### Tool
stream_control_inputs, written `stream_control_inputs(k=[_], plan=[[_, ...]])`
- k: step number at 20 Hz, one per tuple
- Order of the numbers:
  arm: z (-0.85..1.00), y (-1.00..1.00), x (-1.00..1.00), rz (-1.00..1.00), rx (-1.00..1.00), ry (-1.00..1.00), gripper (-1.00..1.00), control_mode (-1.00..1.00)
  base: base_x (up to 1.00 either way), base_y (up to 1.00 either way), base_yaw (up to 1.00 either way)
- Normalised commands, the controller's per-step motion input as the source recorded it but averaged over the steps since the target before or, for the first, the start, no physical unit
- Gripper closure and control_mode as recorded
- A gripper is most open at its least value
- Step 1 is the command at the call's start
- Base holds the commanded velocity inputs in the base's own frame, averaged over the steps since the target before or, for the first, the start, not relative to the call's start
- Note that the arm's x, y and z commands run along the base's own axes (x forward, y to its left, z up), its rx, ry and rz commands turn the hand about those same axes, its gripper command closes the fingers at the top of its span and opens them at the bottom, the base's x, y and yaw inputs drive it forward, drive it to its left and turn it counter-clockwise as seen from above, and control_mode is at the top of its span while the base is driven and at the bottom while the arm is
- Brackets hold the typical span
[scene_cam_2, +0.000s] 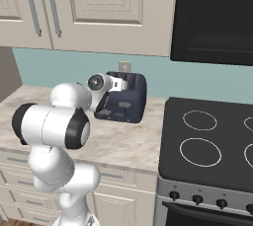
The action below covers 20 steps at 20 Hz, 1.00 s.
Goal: Start the toaster. Once the lever pops up, take the bread to the plate on the dining counter.
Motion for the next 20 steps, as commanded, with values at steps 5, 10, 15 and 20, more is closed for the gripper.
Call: stream_control_inputs(k=[5, 10, 15, 20], plan=[[0.0, 0.0, 0.0, 0.0, 0.0, 0.0, -1.0, -1.0, 0.0, 0.0, 0.0], [0.0, 0.0, 0.0, 0.0, 0.0, 0.0, -1.0, -1.0, 0.0, 0.0, 0.0], [0.0, 0.0, 0.0, 0.0, 0.0, 0.0, -1.0, -1.0, 0.0, 0.0, 0.0], [0.0, 0.0, 0.0, 0.0, 0.0, 0.0, -1.0, -1.0, 0.0, 0.0, 0.0]])
